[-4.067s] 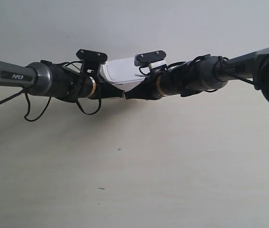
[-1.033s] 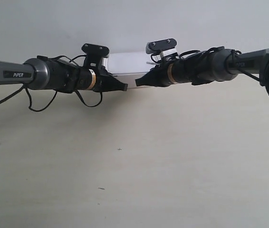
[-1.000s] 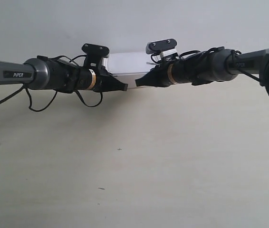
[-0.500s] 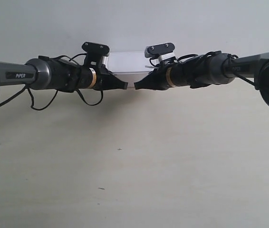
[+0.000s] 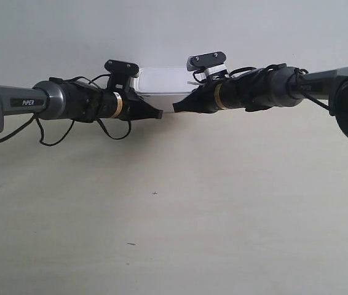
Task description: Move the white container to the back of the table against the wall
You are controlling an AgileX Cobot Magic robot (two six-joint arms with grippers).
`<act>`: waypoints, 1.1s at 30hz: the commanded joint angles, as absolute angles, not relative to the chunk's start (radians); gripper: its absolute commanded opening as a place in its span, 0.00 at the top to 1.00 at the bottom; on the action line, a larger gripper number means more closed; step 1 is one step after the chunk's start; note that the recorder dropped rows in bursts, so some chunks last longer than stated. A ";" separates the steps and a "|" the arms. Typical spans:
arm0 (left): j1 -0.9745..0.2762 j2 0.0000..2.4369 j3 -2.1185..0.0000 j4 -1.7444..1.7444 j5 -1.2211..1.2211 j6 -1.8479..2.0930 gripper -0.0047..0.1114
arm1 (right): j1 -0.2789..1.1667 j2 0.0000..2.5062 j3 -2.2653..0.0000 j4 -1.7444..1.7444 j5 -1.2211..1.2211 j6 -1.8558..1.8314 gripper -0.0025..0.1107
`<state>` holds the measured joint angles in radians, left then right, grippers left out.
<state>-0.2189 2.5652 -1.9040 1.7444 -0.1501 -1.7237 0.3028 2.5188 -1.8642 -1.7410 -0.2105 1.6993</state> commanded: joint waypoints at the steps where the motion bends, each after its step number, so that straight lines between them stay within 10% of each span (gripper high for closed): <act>1: -0.206 2.559 -1.930 1.732 -0.119 -1.728 0.96 | 0.303 2.517 -1.872 -1.744 -0.205 1.701 0.98; 33: -0.197 2.441 -1.730 1.739 -0.107 -1.730 0.96 | 0.303 2.464 -1.773 -1.744 -0.261 1.729 0.98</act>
